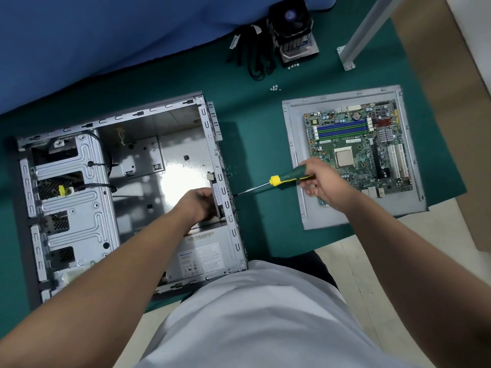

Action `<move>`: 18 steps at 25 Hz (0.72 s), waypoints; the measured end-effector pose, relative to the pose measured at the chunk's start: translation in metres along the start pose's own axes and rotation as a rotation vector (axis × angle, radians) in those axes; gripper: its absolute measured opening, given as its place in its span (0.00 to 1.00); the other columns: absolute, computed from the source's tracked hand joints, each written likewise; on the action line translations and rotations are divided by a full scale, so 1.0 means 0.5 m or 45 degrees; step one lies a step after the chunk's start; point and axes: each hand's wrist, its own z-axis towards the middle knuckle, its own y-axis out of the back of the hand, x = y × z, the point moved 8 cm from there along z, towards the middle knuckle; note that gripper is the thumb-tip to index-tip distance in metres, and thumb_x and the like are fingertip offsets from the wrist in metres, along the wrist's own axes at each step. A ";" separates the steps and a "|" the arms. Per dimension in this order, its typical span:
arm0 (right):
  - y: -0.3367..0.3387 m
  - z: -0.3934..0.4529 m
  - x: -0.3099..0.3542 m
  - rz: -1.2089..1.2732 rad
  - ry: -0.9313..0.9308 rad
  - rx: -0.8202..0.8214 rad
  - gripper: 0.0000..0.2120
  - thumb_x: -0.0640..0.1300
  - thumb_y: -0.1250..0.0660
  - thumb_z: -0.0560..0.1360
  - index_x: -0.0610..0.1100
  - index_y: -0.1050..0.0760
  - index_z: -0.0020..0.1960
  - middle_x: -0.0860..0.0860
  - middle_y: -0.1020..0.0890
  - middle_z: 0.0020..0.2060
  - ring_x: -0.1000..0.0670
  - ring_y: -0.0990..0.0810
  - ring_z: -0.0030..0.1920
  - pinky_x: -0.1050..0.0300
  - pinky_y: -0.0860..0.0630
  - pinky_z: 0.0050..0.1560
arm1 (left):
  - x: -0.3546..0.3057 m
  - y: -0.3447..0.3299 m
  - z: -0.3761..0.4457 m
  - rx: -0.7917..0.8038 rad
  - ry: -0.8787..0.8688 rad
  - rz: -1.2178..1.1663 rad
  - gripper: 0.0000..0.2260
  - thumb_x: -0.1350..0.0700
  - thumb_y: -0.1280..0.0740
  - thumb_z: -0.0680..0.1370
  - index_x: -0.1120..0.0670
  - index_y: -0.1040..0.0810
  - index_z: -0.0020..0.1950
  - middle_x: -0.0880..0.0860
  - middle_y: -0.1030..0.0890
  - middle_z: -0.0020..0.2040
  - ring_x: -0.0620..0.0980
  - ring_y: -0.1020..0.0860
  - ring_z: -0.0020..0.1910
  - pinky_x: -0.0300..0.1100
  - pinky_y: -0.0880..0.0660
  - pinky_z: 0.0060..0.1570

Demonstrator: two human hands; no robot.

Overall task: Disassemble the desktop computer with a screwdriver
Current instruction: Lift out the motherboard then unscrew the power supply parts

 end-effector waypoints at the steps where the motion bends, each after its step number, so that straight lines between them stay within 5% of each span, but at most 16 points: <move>1: -0.003 -0.003 -0.006 0.007 -0.016 0.048 0.17 0.47 0.44 0.84 0.36 0.24 0.59 0.42 0.18 0.34 0.49 0.26 0.28 0.57 0.32 0.28 | 0.000 0.003 -0.001 -0.016 0.005 0.003 0.34 0.69 0.52 0.82 0.61 0.25 0.17 0.59 0.23 0.22 0.57 0.27 0.36 0.46 0.29 0.37; 3: 0.003 -0.014 0.002 -0.141 0.074 0.012 0.29 0.61 0.49 0.84 0.38 0.22 0.47 0.44 0.21 0.30 0.50 0.29 0.25 0.59 0.35 0.27 | 0.000 0.005 -0.004 -0.026 0.014 0.013 0.34 0.69 0.51 0.82 0.60 0.26 0.16 0.59 0.23 0.22 0.57 0.25 0.34 0.46 0.29 0.35; 6: -0.003 -0.011 0.017 0.053 0.078 0.010 0.14 0.44 0.48 0.84 0.40 0.26 0.49 0.44 0.26 0.32 0.51 0.32 0.27 0.57 0.37 0.28 | -0.008 0.002 -0.014 -0.005 -0.037 0.088 0.35 0.69 0.51 0.82 0.59 0.25 0.16 0.58 0.23 0.21 0.54 0.22 0.21 0.41 0.26 0.27; 8: -0.009 -0.015 0.012 0.175 -0.009 0.052 0.12 0.39 0.48 0.84 0.41 0.27 0.51 0.41 0.23 0.37 0.48 0.27 0.31 0.55 0.33 0.32 | -0.013 -0.003 -0.018 0.023 -0.067 0.146 0.35 0.72 0.51 0.82 0.59 0.23 0.18 0.58 0.22 0.22 0.56 0.21 0.24 0.38 0.25 0.21; 11: 0.000 -0.020 0.012 -0.077 0.113 0.059 0.28 0.64 0.48 0.83 0.42 0.24 0.47 0.45 0.22 0.31 0.50 0.29 0.25 0.59 0.35 0.28 | -0.016 -0.015 -0.020 0.045 -0.092 0.302 0.32 0.72 0.49 0.83 0.57 0.19 0.23 0.54 0.19 0.25 0.55 0.24 0.36 0.42 0.21 0.41; 12: 0.008 -0.017 0.014 -0.167 0.169 0.011 0.27 0.64 0.48 0.83 0.42 0.24 0.45 0.46 0.24 0.29 0.51 0.32 0.24 0.59 0.37 0.27 | -0.018 -0.017 -0.026 0.059 -0.109 0.350 0.32 0.72 0.48 0.83 0.56 0.18 0.25 0.52 0.19 0.25 0.54 0.24 0.37 0.44 0.22 0.46; 15: -0.002 -0.014 0.014 0.133 0.106 0.095 0.09 0.41 0.45 0.83 0.41 0.26 0.51 0.44 0.24 0.37 0.51 0.30 0.29 0.56 0.36 0.31 | -0.018 -0.018 -0.032 0.069 -0.074 0.330 0.29 0.73 0.47 0.81 0.56 0.18 0.27 0.55 0.20 0.29 0.52 0.26 0.37 0.38 0.23 0.36; 16: -0.005 -0.013 0.009 0.171 0.074 0.117 0.09 0.42 0.44 0.83 0.41 0.26 0.51 0.43 0.22 0.39 0.50 0.27 0.31 0.56 0.33 0.32 | -0.022 -0.021 -0.034 0.068 -0.084 0.337 0.24 0.73 0.46 0.79 0.55 0.19 0.31 0.56 0.22 0.32 0.52 0.26 0.36 0.38 0.25 0.37; 18: -0.007 -0.011 0.000 0.066 0.069 0.149 0.22 0.58 0.44 0.84 0.42 0.24 0.47 0.43 0.20 0.35 0.50 0.26 0.28 0.58 0.32 0.29 | -0.019 -0.015 -0.028 0.023 -0.040 0.239 0.25 0.74 0.49 0.78 0.58 0.22 0.29 0.59 0.26 0.33 0.54 0.27 0.33 0.39 0.27 0.37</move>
